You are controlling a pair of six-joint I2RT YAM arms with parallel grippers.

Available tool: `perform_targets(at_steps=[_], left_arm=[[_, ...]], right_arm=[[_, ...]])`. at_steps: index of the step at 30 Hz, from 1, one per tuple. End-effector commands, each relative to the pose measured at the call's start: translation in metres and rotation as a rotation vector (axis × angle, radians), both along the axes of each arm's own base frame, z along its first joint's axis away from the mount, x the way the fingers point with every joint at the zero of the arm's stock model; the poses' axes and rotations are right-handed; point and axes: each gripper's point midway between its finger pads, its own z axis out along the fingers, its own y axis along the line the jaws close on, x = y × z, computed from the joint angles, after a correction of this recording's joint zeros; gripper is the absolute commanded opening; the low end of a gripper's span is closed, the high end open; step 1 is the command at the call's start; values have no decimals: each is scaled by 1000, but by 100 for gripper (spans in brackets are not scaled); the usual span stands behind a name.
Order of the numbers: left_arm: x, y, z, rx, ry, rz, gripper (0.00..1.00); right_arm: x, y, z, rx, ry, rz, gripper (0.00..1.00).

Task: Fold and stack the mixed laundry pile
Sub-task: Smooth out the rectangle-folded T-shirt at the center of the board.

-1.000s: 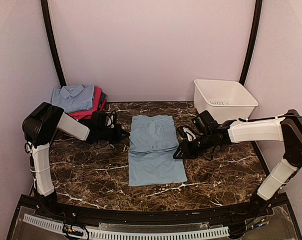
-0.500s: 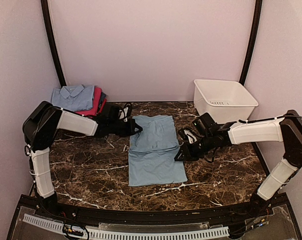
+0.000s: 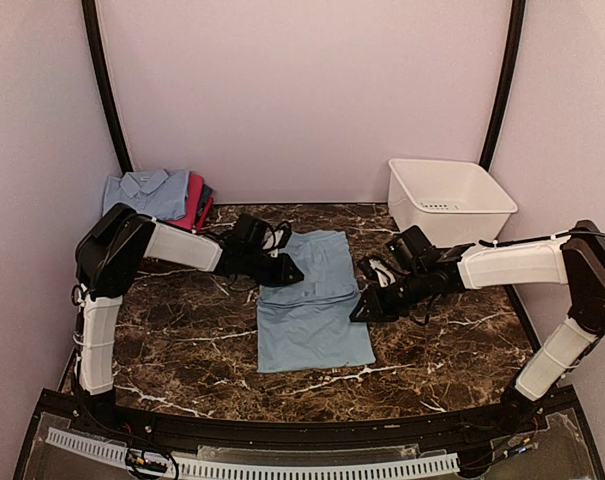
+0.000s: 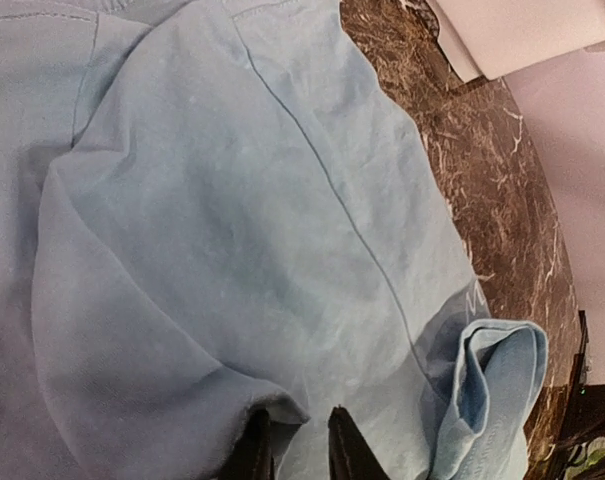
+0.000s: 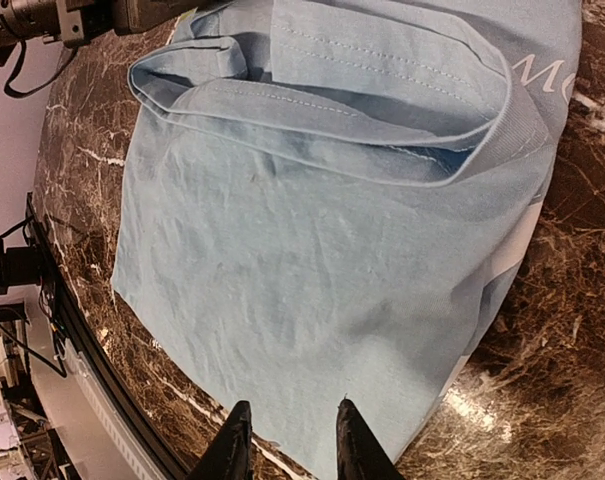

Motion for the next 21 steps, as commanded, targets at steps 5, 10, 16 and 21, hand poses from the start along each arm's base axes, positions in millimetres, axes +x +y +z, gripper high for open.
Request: perform_targets(at_steps=[5, 10, 16, 21], left_arm=[[-9, -4, 33, 49, -15, -100, 36], [-10, 8, 107, -24, -120, -89, 48], [-8, 38, 122, -105, -104, -45, 48], [-40, 55, 110, -110, -77, -56, 44]], right_arm=[[14, 2, 10, 30, -42, 0, 27], [26, 0, 20, 38, -76, -10, 28], [41, -4, 19, 42, -97, -12, 21], [35, -2, 11, 55, -72, 17, 17]])
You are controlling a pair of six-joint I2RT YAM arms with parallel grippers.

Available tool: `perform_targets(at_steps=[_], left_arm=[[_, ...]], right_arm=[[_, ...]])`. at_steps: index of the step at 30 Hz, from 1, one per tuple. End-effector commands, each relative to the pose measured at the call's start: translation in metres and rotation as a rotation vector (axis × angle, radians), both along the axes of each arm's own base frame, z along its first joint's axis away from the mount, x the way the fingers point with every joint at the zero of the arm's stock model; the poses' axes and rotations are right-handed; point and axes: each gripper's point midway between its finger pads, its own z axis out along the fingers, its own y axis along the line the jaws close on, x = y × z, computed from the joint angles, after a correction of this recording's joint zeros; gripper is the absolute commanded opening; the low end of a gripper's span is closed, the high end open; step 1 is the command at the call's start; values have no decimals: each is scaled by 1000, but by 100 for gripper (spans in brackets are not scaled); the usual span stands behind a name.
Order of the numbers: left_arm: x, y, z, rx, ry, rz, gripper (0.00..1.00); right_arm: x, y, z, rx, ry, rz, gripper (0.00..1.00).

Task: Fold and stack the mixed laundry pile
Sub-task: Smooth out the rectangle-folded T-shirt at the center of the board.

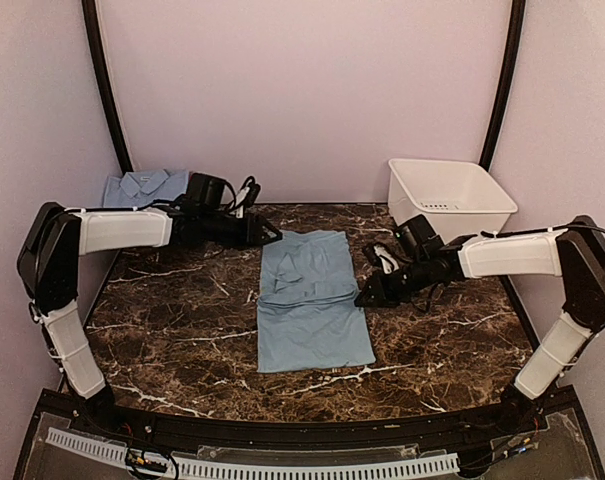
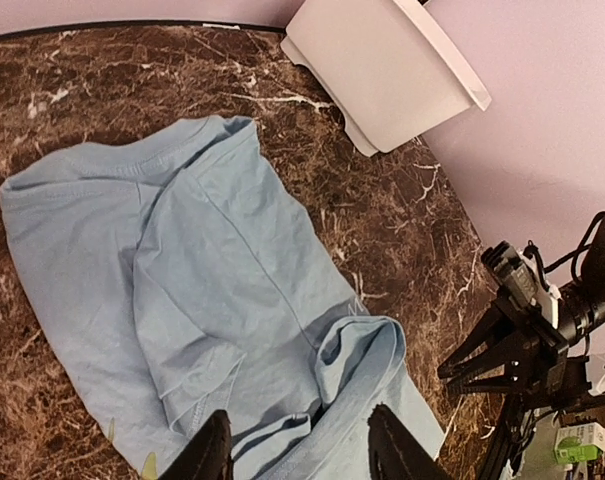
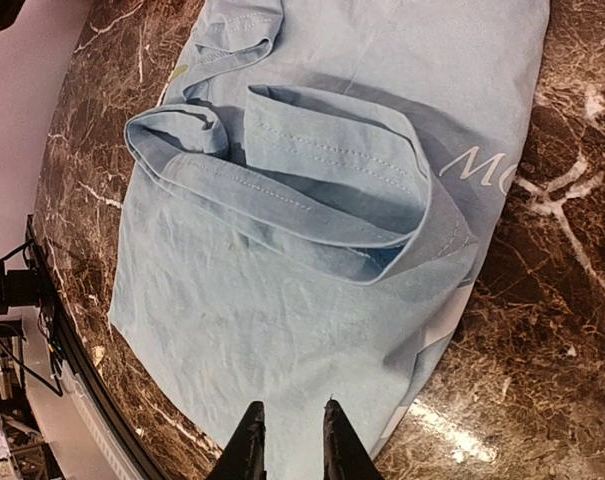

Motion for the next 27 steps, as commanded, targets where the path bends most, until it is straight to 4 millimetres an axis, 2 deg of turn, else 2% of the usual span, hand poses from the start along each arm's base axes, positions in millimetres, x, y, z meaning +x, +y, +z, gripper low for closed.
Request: perform_targets(at_steps=[1, 2, 3, 4, 5, 6, 7, 10, 11, 12, 17, 18, 19, 20, 23, 27], left_arm=[[-45, 11, -32, -3, 91, -40, 44], [-48, 12, -22, -26, 63, -39, 42], [-62, 15, -37, -11, 91, -45, 42], [-68, 16, -31, -23, 72, -47, 40], [-82, 17, -45, -9, 97, -60, 40], [-87, 17, -41, -21, 79, -65, 38], [-101, 17, -50, -12, 95, -80, 37], [-121, 12, -62, -22, 107, -118, 35], [-129, 9, -71, -12, 124, -134, 34], [-130, 8, -74, -11, 129, -137, 34], [-121, 2, -94, 10, 140, -125, 32], [-116, -1, -92, 11, 129, -129, 32], [-115, -2, -100, 29, 140, -132, 31], [-109, -5, -98, 27, 129, -130, 31], [-95, -6, -112, 48, 135, -111, 30], [-70, 3, -115, 36, 131, -65, 29]], right_arm=[[0, 7, 0, 40, -4, 39, 17], [-1, 8, -2, 48, 3, 41, 16], [-2, 10, -3, 55, 8, 43, 16], [-2, 13, -4, 63, 10, 46, 16], [-2, 16, -6, 67, 11, 48, 16], [-2, 19, -7, 70, 12, 52, 16], [-1, 22, -9, 74, 15, 56, 16], [-1, 31, -18, 78, 33, 74, 15], [-2, 32, -22, 78, 37, 77, 14], [0, 35, -24, 83, 36, 76, 14], [12, 39, -38, 56, 27, 76, 14], [15, 39, -39, 52, 23, 75, 14], [19, 39, -39, 51, 19, 73, 14], [23, 39, -40, 50, 18, 70, 14], [36, 40, -40, 61, 16, 60, 14], [54, 38, -42, 70, 13, 48, 14]])
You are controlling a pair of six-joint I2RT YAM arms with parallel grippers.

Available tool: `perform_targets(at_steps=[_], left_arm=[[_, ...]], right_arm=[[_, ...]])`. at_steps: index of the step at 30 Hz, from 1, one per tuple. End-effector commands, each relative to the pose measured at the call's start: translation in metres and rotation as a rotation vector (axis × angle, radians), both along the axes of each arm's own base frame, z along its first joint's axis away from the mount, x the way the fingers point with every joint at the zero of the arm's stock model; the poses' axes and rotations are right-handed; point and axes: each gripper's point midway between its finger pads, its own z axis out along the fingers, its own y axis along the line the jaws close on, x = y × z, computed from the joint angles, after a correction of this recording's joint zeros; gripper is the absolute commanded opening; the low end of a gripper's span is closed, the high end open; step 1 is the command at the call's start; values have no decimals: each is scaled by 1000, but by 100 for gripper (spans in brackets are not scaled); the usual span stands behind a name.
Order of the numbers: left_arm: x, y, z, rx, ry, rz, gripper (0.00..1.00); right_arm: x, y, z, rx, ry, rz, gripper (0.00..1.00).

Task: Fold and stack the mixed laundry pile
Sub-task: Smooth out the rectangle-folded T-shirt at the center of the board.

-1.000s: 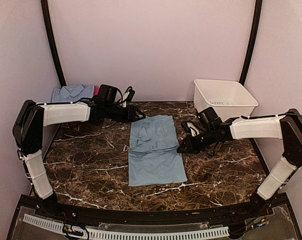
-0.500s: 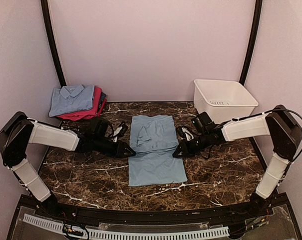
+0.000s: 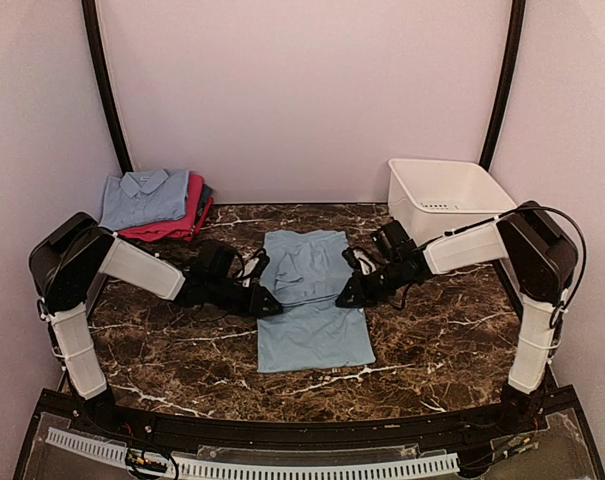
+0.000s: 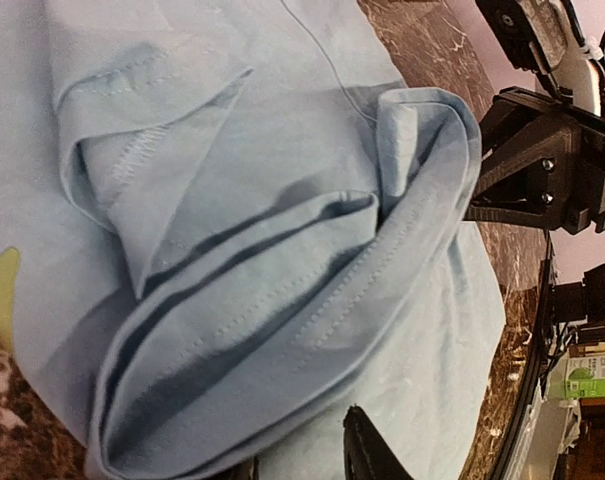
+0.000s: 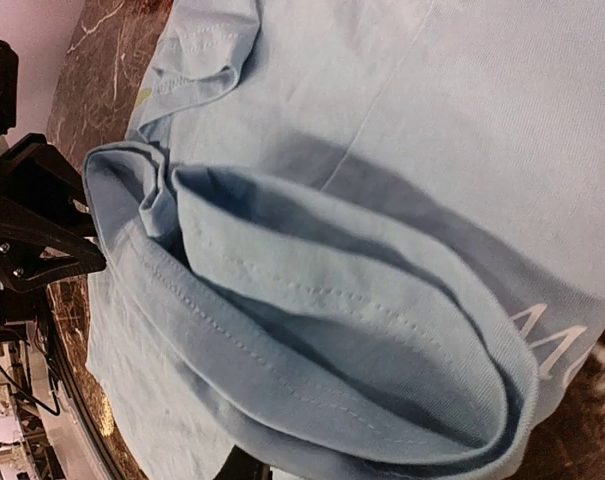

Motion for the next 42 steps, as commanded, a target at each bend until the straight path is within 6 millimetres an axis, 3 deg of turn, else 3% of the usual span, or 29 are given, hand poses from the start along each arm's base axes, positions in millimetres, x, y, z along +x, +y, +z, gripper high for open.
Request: perform_targets(at_steps=[1, 8, 12, 17, 20, 23, 25, 31, 34, 38, 42], left_arm=[[38, 11, 13, -30, -69, 59, 29], [89, 38, 13, -47, -69, 176, 34], [93, 43, 25, -34, -84, 188, 36], [66, 54, 45, -12, -88, 189, 36], [33, 37, 52, 7, -94, 119, 37], [4, 11, 42, 21, -50, 41, 37], [-10, 0, 23, 25, 3, 18, 36], [-4, -5, -16, 47, 69, 44, 34], [5, 1, -32, 98, 84, 80, 32], [29, 23, -41, 121, 98, 171, 30], [44, 27, -28, 106, 69, 179, 31]], right_arm=[[28, 1, 4, 33, -40, -7, 14], [62, -9, -6, 35, -37, -44, 15], [66, -12, 4, 35, -53, -46, 17], [45, -29, 35, 21, -108, -53, 19], [25, -33, 47, 45, -104, -34, 20], [6, -31, 43, 67, -67, -5, 21], [-5, -29, 33, 74, -37, 3, 21], [-34, -24, -8, 55, 52, 19, 21], [-46, -26, -24, 27, 89, 15, 20], [-57, -23, -24, 33, 94, 8, 20], [-62, -24, -14, 28, 85, -5, 20]])
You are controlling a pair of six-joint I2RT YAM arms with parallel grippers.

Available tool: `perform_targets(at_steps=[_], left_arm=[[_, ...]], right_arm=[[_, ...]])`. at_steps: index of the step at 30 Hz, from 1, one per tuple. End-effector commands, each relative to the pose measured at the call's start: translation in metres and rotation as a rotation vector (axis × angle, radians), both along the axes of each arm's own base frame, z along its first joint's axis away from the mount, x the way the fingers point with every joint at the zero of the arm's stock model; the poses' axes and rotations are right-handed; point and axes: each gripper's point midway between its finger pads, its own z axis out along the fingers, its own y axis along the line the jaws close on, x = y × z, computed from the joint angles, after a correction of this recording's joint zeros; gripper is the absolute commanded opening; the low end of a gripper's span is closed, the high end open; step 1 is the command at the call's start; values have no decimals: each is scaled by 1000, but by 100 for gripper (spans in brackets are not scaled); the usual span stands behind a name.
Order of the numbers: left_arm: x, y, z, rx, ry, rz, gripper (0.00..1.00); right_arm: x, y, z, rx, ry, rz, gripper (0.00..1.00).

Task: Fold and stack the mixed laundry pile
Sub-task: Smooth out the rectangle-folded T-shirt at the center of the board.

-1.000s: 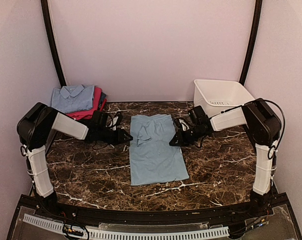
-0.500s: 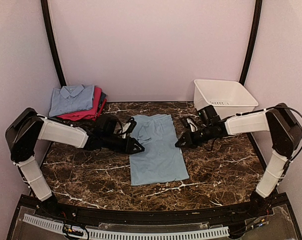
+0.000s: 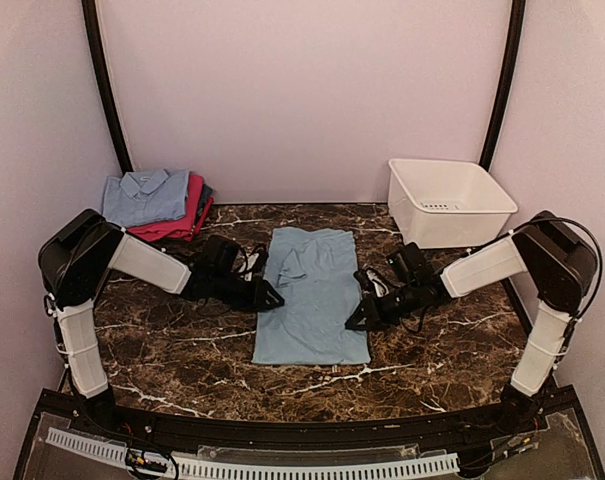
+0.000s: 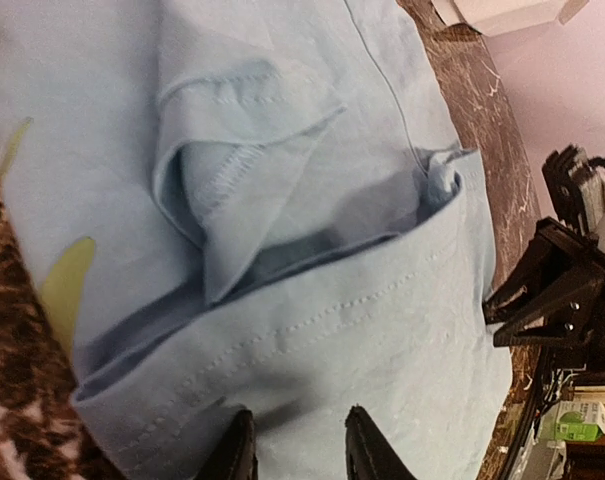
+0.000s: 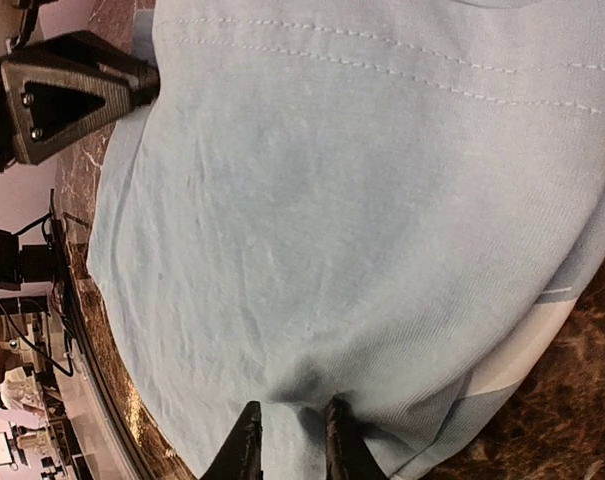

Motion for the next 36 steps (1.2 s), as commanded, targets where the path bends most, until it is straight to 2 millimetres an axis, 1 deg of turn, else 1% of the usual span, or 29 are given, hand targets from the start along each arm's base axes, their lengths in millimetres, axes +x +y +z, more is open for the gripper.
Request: perform_targets(at_steps=[1, 2, 3, 4, 5, 6, 7, 8, 9, 10, 11, 12, 13, 14, 15, 16, 17, 18, 19, 21, 24, 25, 28, 29, 30, 31, 36], left_arm=[[15, 26, -14, 93, 22, 64, 32], [16, 25, -2, 82, 2, 61, 33], [14, 26, 3, 79, -2, 55, 36], [11, 27, 16, 64, -20, 51, 37], [8, 29, 22, 64, -23, 52, 41], [1, 34, 33, 60, -40, 63, 42], [-5, 37, 36, 58, -29, 71, 44], [-17, 44, 42, 48, -29, 76, 44], [-33, 54, 31, 61, 18, 89, 45], [-40, 57, 42, 40, 4, 94, 45], [-57, 64, 40, 33, 24, 100, 46], [-65, 68, 36, 37, 36, 104, 46], [-82, 73, 31, 42, 58, 104, 46], [-89, 76, 28, 48, 76, 109, 46], [-104, 77, 23, 55, 90, 95, 47], [-110, 78, 21, 54, 109, 103, 47], [-122, 79, 16, 55, 124, 91, 48], [-128, 78, 16, 42, 143, 93, 47], [-138, 80, 12, 44, 155, 85, 47], [-150, 80, 10, 40, 170, 76, 47], [-162, 78, 5, 29, 195, 72, 47], [-165, 75, 6, 17, 195, 59, 47], [-173, 71, -4, 23, 222, 44, 46], [-173, 67, -3, 8, 221, 40, 46], [-175, 67, -7, 15, 232, 36, 46], [-173, 63, -6, 1, 227, 34, 45], [-171, 54, -16, 0, 243, 17, 44]], right_arm=[[-13, -4, 6, -30, 6, -20, 20], [-14, -6, 13, -41, 3, -21, 20], [-13, -7, 23, -39, -15, -25, 20], [-13, -9, 34, -39, -33, -31, 21], [-13, -11, 47, -35, -52, -35, 23], [-15, -14, 54, -39, -56, -39, 25], [-20, -18, 58, -45, -50, -45, 27], [-25, -22, 61, -46, -37, -52, 28], [-33, -25, 61, -42, -22, -56, 30], [-40, -29, 61, -33, 1, -66, 32], [-49, -31, 59, -23, 25, -74, 34], [-58, -34, 55, -17, 52, -80, 35], [-66, -36, 51, -17, 76, -86, 37], [-74, -38, 46, -22, 95, -89, 38], [-80, -39, 41, -29, 108, -96, 39], [-85, -41, 37, -33, 124, -104, 40], [-89, -43, 33, -34, 138, -109, 41], [-92, -44, 29, -36, 147, -114, 41], [-96, -45, 25, -42, 156, -119, 41], [-99, -49, 17, -56, 161, -125, 41], [-101, -49, 7, -62, 175, -129, 40], [-101, -49, 4, -60, 180, -129, 40], [-98, -43, 0, -49, 178, -122, 40], [-96, -42, -2, -46, 177, -123, 39], [-95, -40, -3, -42, 178, -122, 39], [-94, -38, -4, -38, 179, -120, 39], [-90, -33, -8, -27, 180, -114, 38]])
